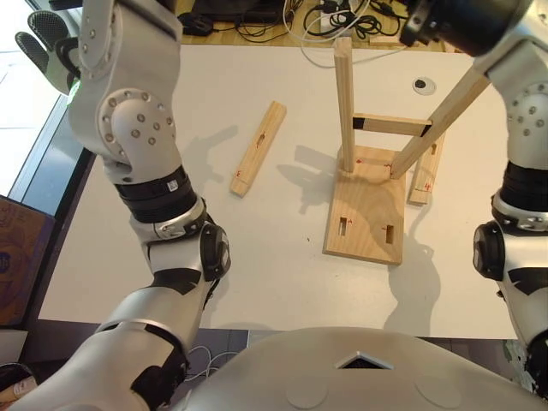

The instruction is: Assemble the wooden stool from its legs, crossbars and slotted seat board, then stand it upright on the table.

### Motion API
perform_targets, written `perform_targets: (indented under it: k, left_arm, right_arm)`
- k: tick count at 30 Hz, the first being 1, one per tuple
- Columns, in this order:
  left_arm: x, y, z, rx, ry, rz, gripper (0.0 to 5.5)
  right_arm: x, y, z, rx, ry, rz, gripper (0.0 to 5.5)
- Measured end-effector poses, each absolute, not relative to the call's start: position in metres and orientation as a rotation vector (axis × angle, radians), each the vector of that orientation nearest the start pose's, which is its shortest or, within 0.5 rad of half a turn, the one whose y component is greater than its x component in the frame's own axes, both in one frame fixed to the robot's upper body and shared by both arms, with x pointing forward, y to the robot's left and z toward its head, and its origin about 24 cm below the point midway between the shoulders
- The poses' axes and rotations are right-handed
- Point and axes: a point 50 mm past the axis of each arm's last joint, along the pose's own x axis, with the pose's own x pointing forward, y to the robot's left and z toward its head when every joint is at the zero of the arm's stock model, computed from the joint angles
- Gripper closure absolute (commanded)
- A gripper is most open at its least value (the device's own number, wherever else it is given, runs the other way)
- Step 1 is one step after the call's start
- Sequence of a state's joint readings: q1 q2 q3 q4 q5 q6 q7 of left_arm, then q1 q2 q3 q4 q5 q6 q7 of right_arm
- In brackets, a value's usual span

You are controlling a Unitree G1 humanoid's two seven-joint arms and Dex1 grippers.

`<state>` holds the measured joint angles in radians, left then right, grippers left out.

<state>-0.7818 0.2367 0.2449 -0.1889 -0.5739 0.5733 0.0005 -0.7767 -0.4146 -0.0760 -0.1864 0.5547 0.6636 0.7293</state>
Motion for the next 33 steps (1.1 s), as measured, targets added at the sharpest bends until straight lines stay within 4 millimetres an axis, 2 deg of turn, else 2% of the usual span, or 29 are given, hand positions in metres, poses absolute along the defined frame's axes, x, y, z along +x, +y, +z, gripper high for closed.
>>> perform_targets:
  k: [2,5,7,10,15,23,33]
  left_arm:
    - [0.329,0.159,0.256,-0.166,-0.305,-0.320,5.09]
    - [0.327,0.154,0.209,-0.012,-0.088,-0.435,5.09]
    - [0.318,0.153,0.177,0.049,0.044,-0.507,5.09]
    - [0.308,0.153,0.145,0.087,0.151,-0.534,5.09]
    - [0.306,0.153,0.123,0.131,0.165,-0.510,5.09]
    - [0.313,0.155,0.097,0.155,0.155,-0.436,5.09]
    - [0.319,0.160,0.077,0.203,0.115,-0.402,5.09]
  right_arm:
    - [0.299,-0.152,0.276,0.016,-0.330,0.926,5.50]
    - [0.295,-0.181,0.290,0.109,-0.408,0.775,5.50]
    - [0.293,-0.194,0.298,0.150,-0.451,0.702,5.50]
    - [0.290,-0.197,0.303,0.169,-0.480,0.667,5.50]
    - [0.287,-0.192,0.305,0.182,-0.487,0.673,5.50]
    - [0.285,-0.181,0.299,0.177,-0.464,0.705,5.50]
    - [0.285,-0.174,0.296,0.192,-0.448,0.731,5.50]
